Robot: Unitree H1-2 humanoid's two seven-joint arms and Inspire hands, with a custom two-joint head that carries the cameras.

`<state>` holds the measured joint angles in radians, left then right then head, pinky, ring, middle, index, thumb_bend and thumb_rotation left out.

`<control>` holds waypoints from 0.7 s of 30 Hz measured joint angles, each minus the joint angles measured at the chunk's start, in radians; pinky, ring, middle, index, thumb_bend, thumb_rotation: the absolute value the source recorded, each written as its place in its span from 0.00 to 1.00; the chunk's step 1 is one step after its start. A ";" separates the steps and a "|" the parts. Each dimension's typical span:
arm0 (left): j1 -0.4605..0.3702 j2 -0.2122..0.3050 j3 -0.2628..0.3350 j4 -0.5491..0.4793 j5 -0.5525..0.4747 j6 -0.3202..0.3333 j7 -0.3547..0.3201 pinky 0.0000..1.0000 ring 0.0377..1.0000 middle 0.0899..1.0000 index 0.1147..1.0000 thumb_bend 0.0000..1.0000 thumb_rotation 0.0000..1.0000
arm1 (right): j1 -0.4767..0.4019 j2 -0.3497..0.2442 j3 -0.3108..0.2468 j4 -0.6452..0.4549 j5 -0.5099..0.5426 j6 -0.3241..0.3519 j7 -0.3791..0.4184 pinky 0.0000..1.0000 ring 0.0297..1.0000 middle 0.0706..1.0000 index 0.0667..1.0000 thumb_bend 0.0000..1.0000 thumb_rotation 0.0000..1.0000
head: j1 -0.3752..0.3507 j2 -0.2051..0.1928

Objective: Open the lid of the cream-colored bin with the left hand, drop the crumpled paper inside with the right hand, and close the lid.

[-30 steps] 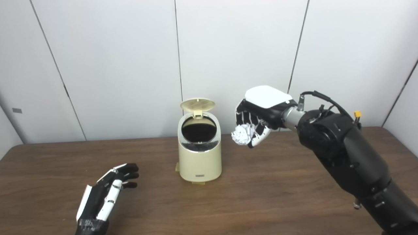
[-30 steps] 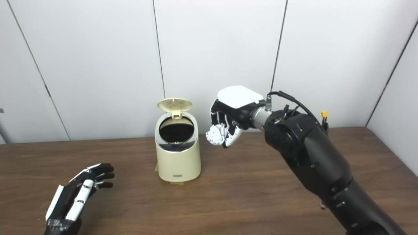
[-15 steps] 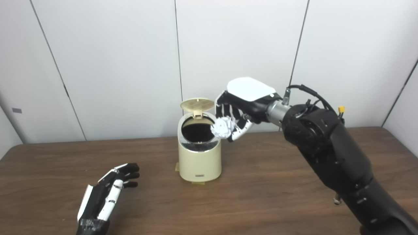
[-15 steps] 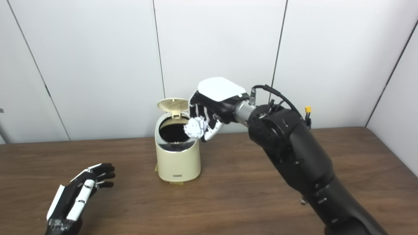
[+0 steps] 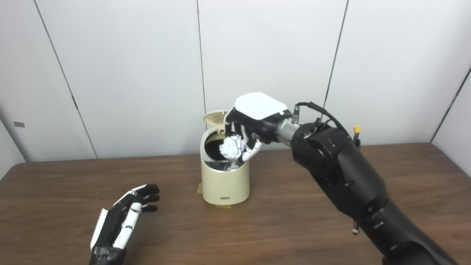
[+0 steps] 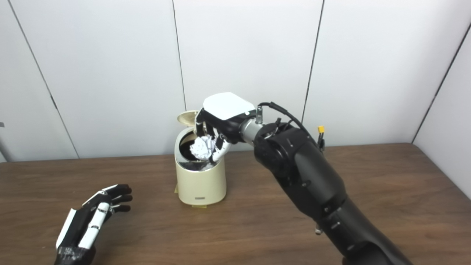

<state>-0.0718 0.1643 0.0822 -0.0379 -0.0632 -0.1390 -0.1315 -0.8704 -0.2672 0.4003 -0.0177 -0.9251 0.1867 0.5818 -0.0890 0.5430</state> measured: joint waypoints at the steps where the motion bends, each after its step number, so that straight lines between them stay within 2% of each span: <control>1: 0.000 0.000 -0.002 0.000 0.000 0.000 0.000 0.68 0.74 0.74 0.73 0.27 0.75 | 0.000 0.009 0.000 0.017 0.000 -0.002 -0.013 0.21 0.33 0.40 0.49 0.51 0.00 | 0.002 0.000; 11: 0.002 0.000 -0.016 -0.008 0.021 0.003 0.005 0.67 0.73 0.74 0.73 0.24 0.74 | -0.007 0.037 0.024 0.165 0.002 -0.054 -0.118 0.23 0.34 0.42 0.49 0.51 0.00 | 0.005 0.003; 21: 0.003 -0.003 -0.017 -0.007 0.035 0.003 0.009 0.67 0.73 0.74 0.73 0.24 0.75 | -0.025 0.059 0.046 0.243 -0.004 -0.098 -0.245 0.24 0.35 0.43 0.45 0.52 0.00 | 0.005 0.003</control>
<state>-0.0693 0.1608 0.0657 -0.0454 -0.0280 -0.1360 -0.1225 -0.8951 -0.2077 0.4459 0.2257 -0.9288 0.0884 0.3364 -0.0844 0.5461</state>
